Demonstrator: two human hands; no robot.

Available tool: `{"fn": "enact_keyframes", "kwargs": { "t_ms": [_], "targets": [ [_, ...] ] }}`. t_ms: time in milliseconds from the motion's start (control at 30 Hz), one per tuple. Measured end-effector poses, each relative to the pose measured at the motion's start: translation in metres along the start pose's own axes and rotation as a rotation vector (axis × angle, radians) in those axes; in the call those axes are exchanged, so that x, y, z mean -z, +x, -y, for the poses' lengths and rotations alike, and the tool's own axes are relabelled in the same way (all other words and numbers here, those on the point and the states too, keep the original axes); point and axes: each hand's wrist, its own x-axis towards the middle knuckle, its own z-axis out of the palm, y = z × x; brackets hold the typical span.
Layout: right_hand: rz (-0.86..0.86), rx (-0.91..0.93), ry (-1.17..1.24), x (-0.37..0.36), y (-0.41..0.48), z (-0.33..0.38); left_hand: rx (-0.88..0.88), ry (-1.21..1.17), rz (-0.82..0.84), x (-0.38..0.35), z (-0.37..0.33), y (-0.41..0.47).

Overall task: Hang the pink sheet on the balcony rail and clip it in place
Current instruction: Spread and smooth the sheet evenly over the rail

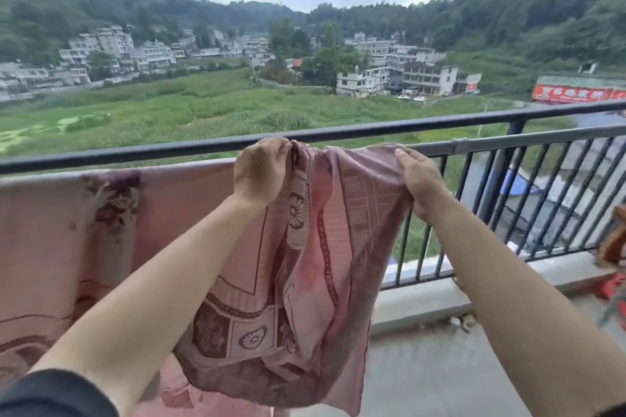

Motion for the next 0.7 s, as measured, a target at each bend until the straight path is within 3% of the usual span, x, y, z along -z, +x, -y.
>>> {"fn": "enact_keyframes", "kwargs": {
  "t_ms": [267, 433, 567, 700],
  "targets": [
    [-0.334, 0.207, 0.369, 0.147, 0.066, 0.062, -0.136, -0.092, 0.095, -0.092, -0.145, 0.031],
    [-0.535, 0.315, 0.295, 0.243, 0.112, 0.071, -0.195, -0.135, 0.129, -0.171, -0.211, 0.052],
    [-0.516, 0.187, 0.0, 0.301, 0.144, 0.056, -0.185, -0.089, 0.219, -0.224, -0.256, 0.079],
    [-0.494, 0.084, 0.007, 0.347, 0.186, 0.039, -0.293, -0.124, 0.342, -0.265, -0.305, 0.098]
  ]
}}
